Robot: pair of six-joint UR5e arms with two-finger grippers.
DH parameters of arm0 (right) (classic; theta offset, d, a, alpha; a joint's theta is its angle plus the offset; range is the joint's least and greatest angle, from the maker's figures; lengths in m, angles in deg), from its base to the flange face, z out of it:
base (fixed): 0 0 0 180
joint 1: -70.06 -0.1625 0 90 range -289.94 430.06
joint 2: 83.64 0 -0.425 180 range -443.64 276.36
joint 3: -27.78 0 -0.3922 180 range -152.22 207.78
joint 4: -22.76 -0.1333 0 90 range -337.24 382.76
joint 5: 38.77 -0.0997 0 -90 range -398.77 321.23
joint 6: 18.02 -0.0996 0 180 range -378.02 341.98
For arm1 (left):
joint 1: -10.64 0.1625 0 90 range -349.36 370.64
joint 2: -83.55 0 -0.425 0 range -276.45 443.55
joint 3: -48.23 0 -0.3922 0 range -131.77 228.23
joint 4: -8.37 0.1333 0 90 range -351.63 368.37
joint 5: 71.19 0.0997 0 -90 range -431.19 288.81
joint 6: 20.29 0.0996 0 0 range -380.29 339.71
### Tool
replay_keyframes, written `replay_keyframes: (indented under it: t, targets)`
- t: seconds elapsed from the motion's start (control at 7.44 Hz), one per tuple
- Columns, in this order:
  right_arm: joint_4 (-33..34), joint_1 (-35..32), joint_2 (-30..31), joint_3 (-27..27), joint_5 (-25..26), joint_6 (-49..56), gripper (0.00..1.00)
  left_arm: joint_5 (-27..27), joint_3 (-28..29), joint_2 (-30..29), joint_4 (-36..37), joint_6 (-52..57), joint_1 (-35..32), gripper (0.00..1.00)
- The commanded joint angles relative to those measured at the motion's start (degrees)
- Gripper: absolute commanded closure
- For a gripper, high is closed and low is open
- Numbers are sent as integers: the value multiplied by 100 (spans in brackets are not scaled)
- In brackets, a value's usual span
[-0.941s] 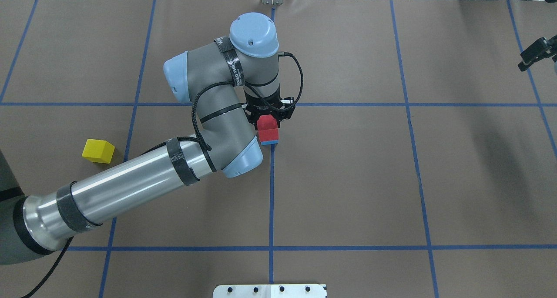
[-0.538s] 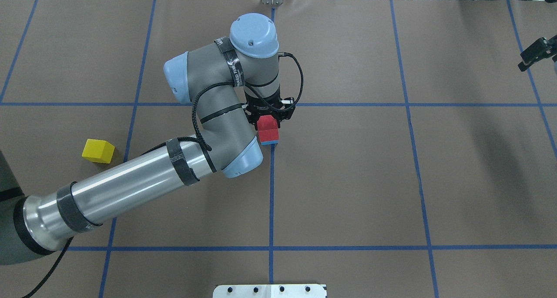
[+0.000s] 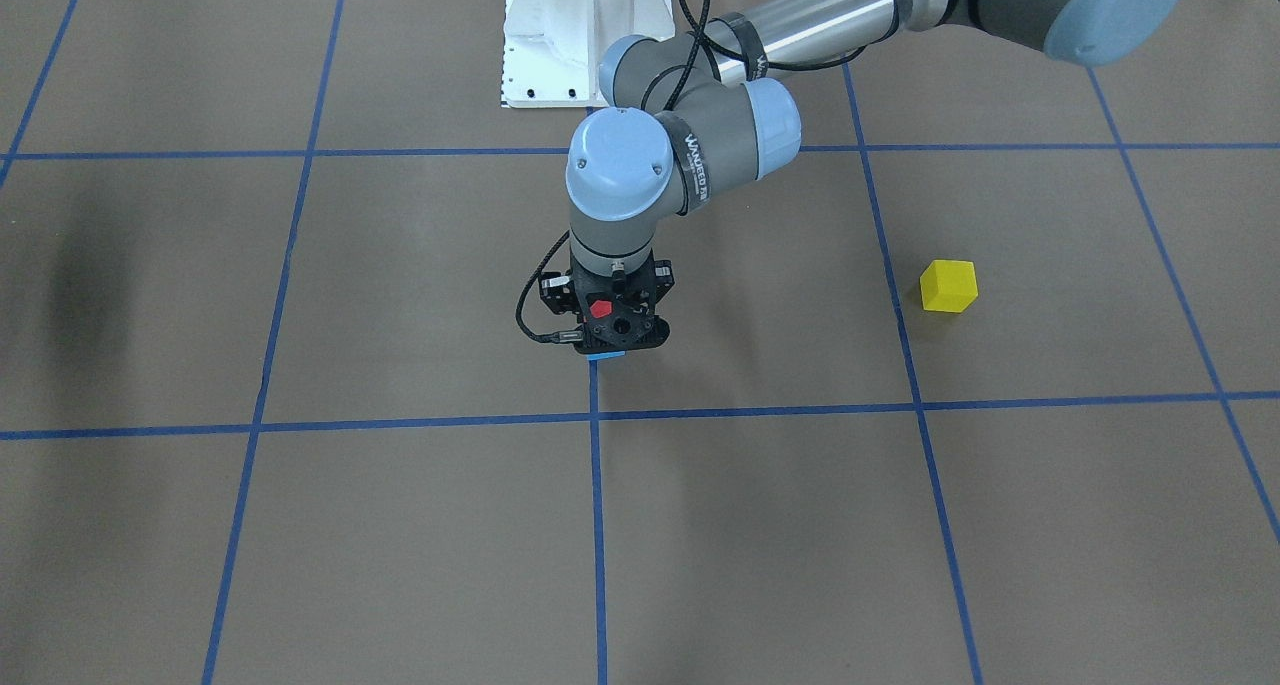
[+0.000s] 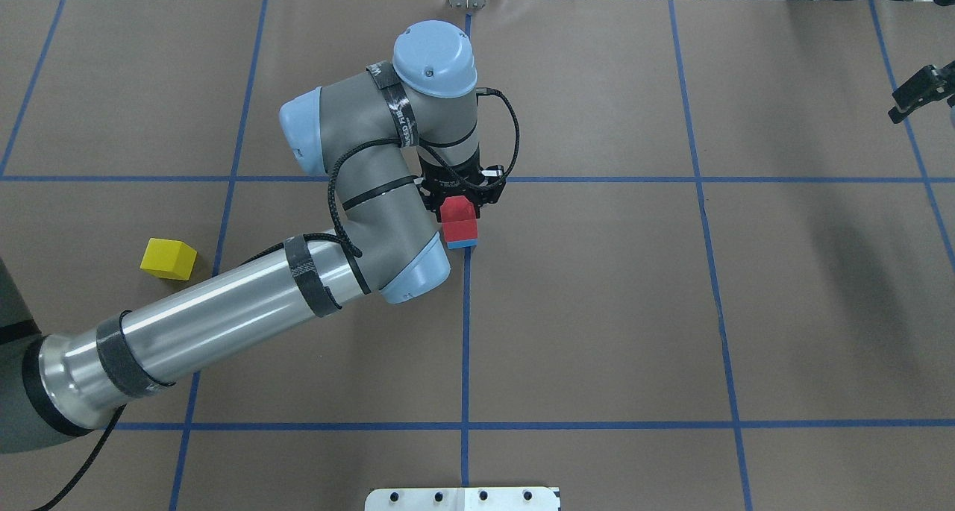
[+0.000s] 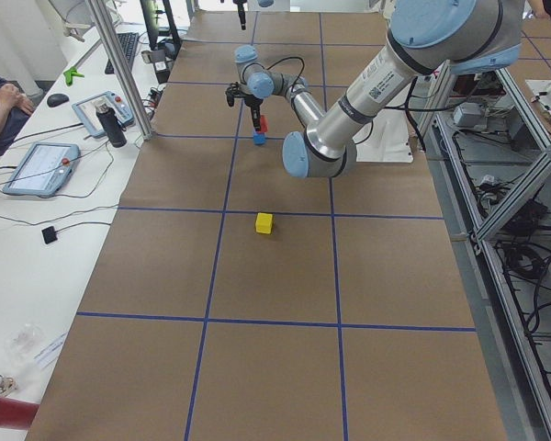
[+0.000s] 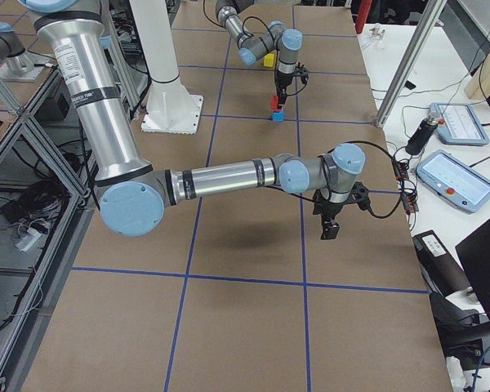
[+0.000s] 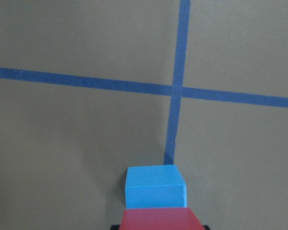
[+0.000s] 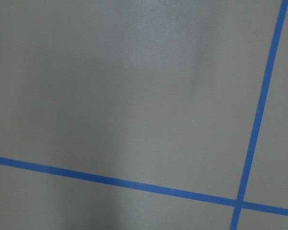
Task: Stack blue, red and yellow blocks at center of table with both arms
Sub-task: 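Lower the red cube onto the blue cube and open the left gripper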
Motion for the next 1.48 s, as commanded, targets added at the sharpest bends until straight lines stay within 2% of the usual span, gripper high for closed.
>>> replay_keyframes:
  t: [0.0,0.54,0.81,0.94,1.08,1.21,1.34]
  targets:
    - [-9,5,3,1,0,0,0,0,-12,-7,0,0,-8,78]
    - [-9,5,3,-8,0,0,0,88,-3,2,-9,-8,-8,67]
    - [0,5,3,-16,9,0,0,88,-3,10,-9,-8,-8,65]
    - [-9,5,3,-16,0,0,0,88,-3,10,-9,-17,-8,50]
    - [0,5,3,-16,9,0,0,88,-3,10,-9,-26,-8,19]
    - [0,5,3,-16,9,0,0,88,5,19,-122,-69,-8,4]
    - [-9,5,3,-8,9,0,0,88,31,37,-280,-253,-8,1]
